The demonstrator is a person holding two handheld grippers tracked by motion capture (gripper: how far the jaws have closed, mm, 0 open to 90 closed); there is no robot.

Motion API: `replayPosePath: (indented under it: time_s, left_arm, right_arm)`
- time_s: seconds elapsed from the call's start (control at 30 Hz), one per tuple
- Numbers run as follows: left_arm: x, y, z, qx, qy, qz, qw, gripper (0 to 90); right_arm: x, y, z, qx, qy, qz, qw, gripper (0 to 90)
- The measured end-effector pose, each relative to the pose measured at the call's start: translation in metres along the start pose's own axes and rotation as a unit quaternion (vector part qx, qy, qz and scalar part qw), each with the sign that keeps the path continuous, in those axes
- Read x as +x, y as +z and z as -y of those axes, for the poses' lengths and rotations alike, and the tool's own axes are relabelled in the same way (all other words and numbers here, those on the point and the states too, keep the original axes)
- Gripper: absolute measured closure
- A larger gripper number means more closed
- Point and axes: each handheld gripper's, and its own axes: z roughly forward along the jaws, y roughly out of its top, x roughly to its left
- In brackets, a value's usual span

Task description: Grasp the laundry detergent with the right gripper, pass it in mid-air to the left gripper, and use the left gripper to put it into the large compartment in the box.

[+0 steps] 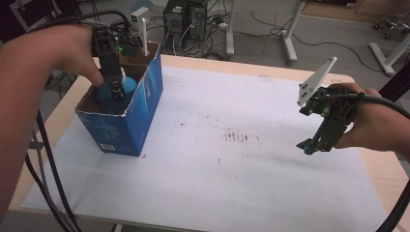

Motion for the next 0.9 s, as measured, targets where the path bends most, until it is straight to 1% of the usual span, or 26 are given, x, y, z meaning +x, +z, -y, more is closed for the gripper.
replayPosePath:
  time_s: [0.1,0.2,0.23,0.27,0.3,0.33,0.4,0.47,0.53,0.57,0.63,0.7,0.77,0.8,0.87,0.9]
  left_arm:
    - [-0.002,-0.017,0.002,0.002,-0.010,-0.003,0.9999,24.4]
    - [-0.007,-0.038,0.004,-0.007,-0.005,-0.012,0.9999,24.4]
    - [-0.010,-0.047,0.004,-0.008,0.001,-0.018,0.9998,23.4]
    - [-0.012,-0.052,0.003,-0.009,0.004,-0.020,0.9997,20.1]
    - [-0.016,-0.058,0.002,-0.012,0.007,-0.022,0.9997,19.8]
    - [-0.019,-0.064,0.001,-0.016,0.016,-0.023,0.9995,19.4]
    - [-0.028,-0.075,-0.004,-0.025,0.037,-0.026,0.9987,18.7]
    - [-0.039,-0.081,-0.011,-0.028,0.061,-0.023,0.9975,16.6]
    - [-0.039,-0.081,-0.011,-0.028,0.061,-0.023,0.9975,16.6]
    - [-0.058,-0.086,-0.025,-0.032,0.104,-0.017,0.9939,16.6]
    - [-0.069,-0.086,-0.034,-0.037,0.130,-0.007,0.9907,13.9]
    - [-0.078,-0.083,-0.043,-0.029,0.150,0.003,0.9882,13.1]
    - [-0.085,-0.080,-0.051,-0.024,0.165,0.004,0.9859,12.1]
    - [-0.088,-0.078,-0.055,-0.024,0.167,0.005,0.9856,11.8]
    - [-0.092,-0.074,-0.062,-0.022,0.177,0.007,0.9839,10.0]
    - [-0.094,-0.072,-0.065,-0.021,0.182,0.006,0.9831,10.0]
  right_arm:
    - [0.000,-0.001,0.001,-0.002,0.002,0.000,1.0000,0.7]
    - [-0.001,-0.002,0.002,-0.005,0.000,-0.001,1.0000,0.7]
    - [-0.001,-0.002,0.003,-0.006,0.001,-0.002,1.0000,0.7]
    - [-0.002,-0.003,0.003,-0.005,0.004,-0.003,1.0000,0.7]
    - [-0.002,-0.003,0.004,-0.006,0.004,-0.002,1.0000,0.7]
    - [-0.003,-0.002,0.004,-0.008,0.001,-0.003,1.0000,0.7]
    - [-0.003,-0.003,0.004,-0.006,0.005,-0.005,1.0000,0.7]
    - [-0.004,-0.003,0.005,-0.009,0.005,-0.006,0.9999,0.7]
    - [-0.005,-0.003,0.005,-0.010,0.005,-0.007,0.9999,0.7]
    - [-0.005,-0.003,0.005,-0.010,0.005,-0.007,0.9999,0.7]
    - [-0.006,-0.005,0.004,-0.012,0.004,-0.010,0.9999,0.7]
    - [-0.006,-0.005,0.004,-0.010,0.002,-0.011,0.9999,0.7]
    - [-0.005,-0.006,0.003,-0.010,0.000,-0.011,0.9999,0.7]
    - [-0.005,-0.006,0.003,-0.010,0.000,-0.011,0.9999,0.7]
    - [-0.005,-0.008,0.002,-0.008,0.000,-0.012,0.9999,0.7]
    - [-0.006,-0.008,0.002,-0.010,-0.005,-0.012,0.9999,0.7]
